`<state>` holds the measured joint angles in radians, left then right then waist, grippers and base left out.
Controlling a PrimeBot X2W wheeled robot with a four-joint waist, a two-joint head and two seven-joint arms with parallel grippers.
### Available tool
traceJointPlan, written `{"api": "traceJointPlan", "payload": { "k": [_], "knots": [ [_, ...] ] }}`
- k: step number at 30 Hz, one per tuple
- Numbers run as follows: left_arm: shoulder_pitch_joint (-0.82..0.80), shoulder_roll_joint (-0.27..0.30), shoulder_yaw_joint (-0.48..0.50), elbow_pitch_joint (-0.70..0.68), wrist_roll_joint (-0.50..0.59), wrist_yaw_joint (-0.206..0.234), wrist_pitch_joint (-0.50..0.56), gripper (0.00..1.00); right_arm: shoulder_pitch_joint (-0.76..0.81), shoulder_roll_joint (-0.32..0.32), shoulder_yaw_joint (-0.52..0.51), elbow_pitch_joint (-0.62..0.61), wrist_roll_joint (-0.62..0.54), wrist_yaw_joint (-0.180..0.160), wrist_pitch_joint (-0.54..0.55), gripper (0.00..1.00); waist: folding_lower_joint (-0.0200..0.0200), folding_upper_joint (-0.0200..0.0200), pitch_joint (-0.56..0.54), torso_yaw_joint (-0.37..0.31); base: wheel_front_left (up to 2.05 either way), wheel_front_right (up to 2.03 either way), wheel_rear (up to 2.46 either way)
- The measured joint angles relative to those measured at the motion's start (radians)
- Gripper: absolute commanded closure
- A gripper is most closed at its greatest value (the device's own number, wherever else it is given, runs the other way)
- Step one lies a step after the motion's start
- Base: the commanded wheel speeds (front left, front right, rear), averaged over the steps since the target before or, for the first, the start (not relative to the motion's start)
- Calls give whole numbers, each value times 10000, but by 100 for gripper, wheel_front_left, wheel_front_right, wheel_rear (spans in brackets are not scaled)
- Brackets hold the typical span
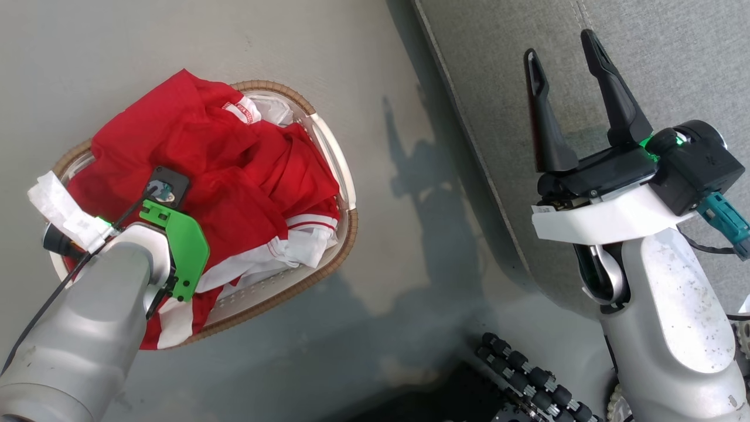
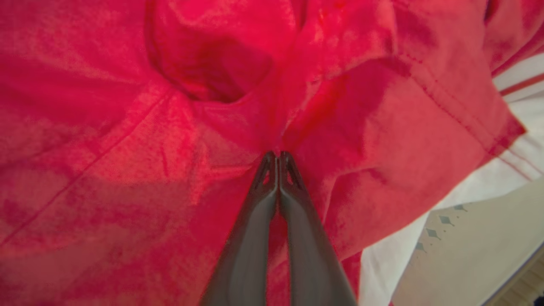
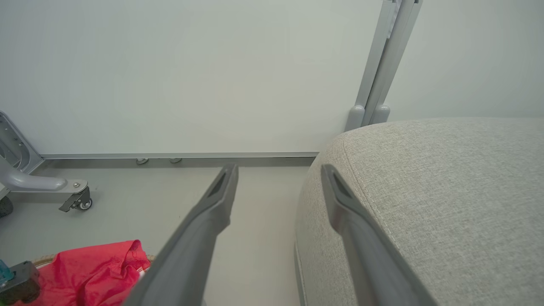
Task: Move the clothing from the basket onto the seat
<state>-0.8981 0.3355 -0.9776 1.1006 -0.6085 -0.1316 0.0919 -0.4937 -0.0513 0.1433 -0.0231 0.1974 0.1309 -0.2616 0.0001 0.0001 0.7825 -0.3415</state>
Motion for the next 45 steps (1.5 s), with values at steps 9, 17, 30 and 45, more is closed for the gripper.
{"api": "traceJointPlan", "payload": {
  "k": [9,17,30,45],
  "knots": [
    [70,-50,-458,-54,-604,0,-510,100,-24,-2,-148,88,-88,0,0,0,0,0,-328,154,0,0,0],
    [446,-495,-512,79,-1202,0,-1542,100,54,6,-167,334,-303,0,0,0,-1,0,-1039,375,0,0,0],
    [1084,-1200,-249,2,-1659,0,-3498,100,699,-255,-301,788,-652,0,0,0,-1,0,-2756,1057,0,0,0],
    [3221,-1396,2930,-3680,65,347,-3542,100,1764,-788,-364,1179,-497,0,0,0,-2,0,-4992,2135,0,0,0]
  ]
}}
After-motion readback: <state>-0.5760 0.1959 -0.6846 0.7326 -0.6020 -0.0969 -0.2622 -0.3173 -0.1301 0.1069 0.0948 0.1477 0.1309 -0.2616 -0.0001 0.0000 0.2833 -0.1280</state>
